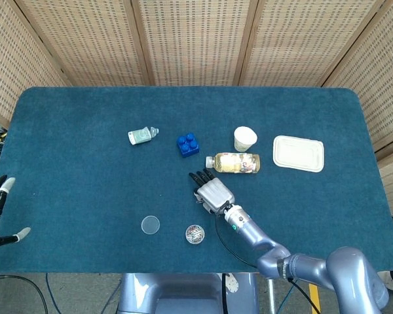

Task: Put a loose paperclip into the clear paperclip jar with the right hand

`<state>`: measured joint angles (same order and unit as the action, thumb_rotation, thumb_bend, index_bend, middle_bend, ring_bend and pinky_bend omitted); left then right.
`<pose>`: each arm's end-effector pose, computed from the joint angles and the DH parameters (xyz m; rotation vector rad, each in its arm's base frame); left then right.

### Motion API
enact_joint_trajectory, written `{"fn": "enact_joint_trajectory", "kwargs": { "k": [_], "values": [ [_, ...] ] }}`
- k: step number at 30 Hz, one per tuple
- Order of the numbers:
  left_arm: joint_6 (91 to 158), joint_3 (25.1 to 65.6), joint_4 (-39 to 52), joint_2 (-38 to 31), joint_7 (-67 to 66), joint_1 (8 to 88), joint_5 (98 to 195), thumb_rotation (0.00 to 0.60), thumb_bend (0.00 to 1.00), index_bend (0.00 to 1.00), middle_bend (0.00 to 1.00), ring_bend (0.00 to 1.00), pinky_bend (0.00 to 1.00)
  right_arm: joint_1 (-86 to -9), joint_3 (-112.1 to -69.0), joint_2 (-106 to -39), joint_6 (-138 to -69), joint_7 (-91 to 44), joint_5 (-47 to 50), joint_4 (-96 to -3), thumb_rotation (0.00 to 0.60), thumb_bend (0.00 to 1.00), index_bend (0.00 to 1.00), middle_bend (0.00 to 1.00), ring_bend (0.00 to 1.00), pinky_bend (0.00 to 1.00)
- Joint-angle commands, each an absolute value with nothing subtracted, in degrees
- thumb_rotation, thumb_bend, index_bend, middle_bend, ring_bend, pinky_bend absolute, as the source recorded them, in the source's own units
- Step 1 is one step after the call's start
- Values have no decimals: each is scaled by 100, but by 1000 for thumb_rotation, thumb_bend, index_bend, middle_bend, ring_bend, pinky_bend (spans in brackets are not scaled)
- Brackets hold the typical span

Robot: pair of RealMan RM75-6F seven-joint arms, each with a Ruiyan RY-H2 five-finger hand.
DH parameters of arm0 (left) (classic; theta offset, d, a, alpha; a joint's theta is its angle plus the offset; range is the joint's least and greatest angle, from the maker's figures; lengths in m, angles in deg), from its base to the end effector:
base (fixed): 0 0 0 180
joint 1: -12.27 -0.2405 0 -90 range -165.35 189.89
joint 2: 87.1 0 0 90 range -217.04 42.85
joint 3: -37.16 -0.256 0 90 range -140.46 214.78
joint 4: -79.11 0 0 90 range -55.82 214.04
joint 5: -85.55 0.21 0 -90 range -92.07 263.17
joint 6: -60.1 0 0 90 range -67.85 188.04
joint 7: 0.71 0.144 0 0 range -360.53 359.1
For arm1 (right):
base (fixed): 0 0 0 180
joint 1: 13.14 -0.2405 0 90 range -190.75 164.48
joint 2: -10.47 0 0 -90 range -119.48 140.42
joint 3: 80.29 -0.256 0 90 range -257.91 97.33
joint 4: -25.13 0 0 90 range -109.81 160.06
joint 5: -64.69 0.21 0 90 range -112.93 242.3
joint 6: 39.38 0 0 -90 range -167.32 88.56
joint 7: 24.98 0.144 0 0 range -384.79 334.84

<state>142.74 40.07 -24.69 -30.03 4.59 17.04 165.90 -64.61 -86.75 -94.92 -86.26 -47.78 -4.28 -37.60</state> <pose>-0.2946 0.1773 0.1779 -1.3469 -0.9677 -0.8227 -0.1195 -0.3530 -0.1093 2.1429 -0.6794 0.7806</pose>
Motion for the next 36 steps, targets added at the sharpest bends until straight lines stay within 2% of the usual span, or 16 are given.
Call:
{"fn": "enact_joint_trajectory", "kwargs": {
  "k": [1, 19, 29, 36],
  "values": [
    [14277, 4007, -2473, -3007, 446, 1702, 16590, 600, 0, 0, 0, 0, 0, -6450, -8689, -9523, -8643, -4807, -435, -3714, 600, 398, 685, 0, 0, 0],
    [14274, 3997, -2466, -3020, 409, 1703, 16609, 600, 0, 0, 0, 0, 0, -6407, -8800, -9512, -8728, -4783, -577, -3825, 600, 416, 709, 0, 0, 0],
    [14321, 3983, -2483, -3042, 377, 1685, 16674, 600, 0, 0, 0, 0, 0, -6307, -8884, -9028, -8995, -4783, -734, -4640, 600, 416, 711, 0, 0, 0],
    [14366, 3957, -2496, -3063, 336, 1664, 16761, 600, 0, 0, 0, 0, 0, -6228, -8701, -8554, -9135, -4947, -1054, -5570, 600, 417, 713, 0, 0, 0]
  ]
}}
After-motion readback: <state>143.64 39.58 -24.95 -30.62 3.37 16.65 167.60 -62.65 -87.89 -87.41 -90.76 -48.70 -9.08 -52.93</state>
